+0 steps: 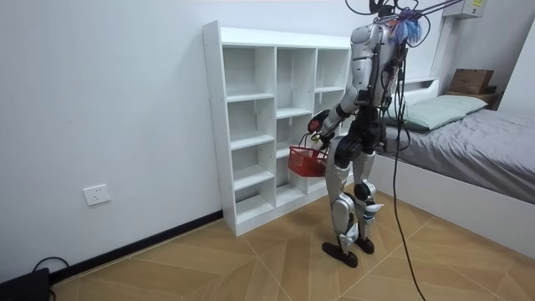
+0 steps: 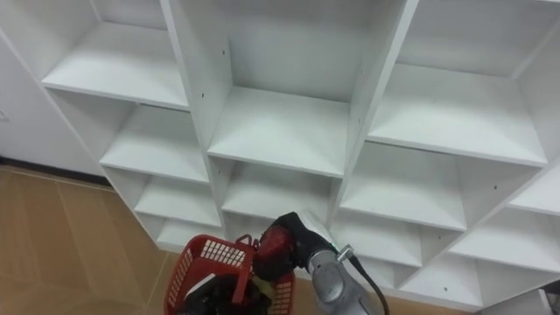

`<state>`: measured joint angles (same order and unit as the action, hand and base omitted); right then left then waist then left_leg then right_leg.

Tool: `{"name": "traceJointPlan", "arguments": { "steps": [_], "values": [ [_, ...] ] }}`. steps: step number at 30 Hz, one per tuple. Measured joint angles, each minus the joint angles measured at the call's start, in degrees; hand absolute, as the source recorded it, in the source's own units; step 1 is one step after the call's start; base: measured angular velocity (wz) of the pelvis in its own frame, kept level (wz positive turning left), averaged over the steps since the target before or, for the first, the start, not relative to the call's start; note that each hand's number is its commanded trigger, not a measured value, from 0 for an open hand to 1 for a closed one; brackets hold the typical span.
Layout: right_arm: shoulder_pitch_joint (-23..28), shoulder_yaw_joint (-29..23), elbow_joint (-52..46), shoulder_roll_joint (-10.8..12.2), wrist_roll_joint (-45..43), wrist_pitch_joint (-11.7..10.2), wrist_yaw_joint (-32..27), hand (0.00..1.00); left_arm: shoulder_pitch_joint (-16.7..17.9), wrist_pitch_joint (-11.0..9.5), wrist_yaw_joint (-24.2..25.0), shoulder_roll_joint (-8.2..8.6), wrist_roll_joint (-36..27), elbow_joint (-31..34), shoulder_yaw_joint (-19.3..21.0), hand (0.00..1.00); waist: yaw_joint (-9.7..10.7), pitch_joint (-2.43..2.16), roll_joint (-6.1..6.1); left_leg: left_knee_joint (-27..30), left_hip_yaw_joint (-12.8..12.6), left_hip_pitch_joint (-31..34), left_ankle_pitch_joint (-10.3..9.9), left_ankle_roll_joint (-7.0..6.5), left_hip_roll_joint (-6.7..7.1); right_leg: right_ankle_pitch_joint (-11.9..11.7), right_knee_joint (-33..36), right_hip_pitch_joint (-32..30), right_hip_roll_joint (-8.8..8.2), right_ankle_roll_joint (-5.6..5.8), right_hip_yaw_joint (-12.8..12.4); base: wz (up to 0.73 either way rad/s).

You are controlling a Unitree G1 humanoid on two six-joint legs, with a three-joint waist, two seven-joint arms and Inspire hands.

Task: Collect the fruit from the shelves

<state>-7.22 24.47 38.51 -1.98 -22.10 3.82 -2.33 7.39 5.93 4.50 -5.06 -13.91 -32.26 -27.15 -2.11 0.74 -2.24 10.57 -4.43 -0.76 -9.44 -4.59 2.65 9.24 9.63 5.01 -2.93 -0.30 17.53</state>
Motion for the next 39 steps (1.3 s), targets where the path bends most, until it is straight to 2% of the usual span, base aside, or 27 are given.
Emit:
{"name": "traceJointPlan", "arguments": {
  "steps": [6,13,27,35,39],
  "values": [
    [0.01,0.39,-0.82,-0.16,-1.04,0.00,0.05,1.00,0.02,0.00,-0.07,0.11,0.00,0.00,0.02,1.00,-0.03,-0.01,0.18,0.15,0.02,-0.46,0.01,0.00,-0.02,0.00,0.00,0.26,0.02,0.00,0.01,0.00],
    [0.36,0.69,-0.60,-0.37,-0.93,0.00,0.10,1.00,0.15,0.01,-0.13,0.09,0.01,0.00,0.00,1.00,-0.06,0.20,0.64,-0.07,0.02,-0.95,-0.02,-0.02,0.00,0.00,-0.02,0.91,0.03,0.00,0.03,0.00],
    [1.79,1.05,2.09,-0.53,-0.05,0.00,1.12,1.00,0.25,0.02,0.10,0.08,0.00,-0.94,0.03,1.00,-0.14,0.18,0.64,0.10,0.02,-0.87,-0.02,-0.02,0.00,0.00,0.00,0.94,0.02,0.00,0.06,0.00],
    [1.78,1.13,4.16,-0.61,1.71,-0.01,2.70,1.00,1.48,0.02,0.73,0.06,0.00,-0.96,0.01,1.00,-0.01,-0.14,-0.08,0.32,0.10,-0.86,-0.03,-0.04,0.01,0.00,0.04,1.18,-0.11,0.00,0.66,0.01],
    [1.83,1.12,6.74,-0.63,4.31,-0.01,2.82,1.00,1.88,0.02,0.73,-0.04,-0.03,-0.99,-0.06,1.00,0.20,-0.07,-0.37,0.74,0.62,-0.94,-0.13,-0.16,0.08,0.02,-0.01,1.68,-0.19,0.03,1.19,0.08]
  ]
}}
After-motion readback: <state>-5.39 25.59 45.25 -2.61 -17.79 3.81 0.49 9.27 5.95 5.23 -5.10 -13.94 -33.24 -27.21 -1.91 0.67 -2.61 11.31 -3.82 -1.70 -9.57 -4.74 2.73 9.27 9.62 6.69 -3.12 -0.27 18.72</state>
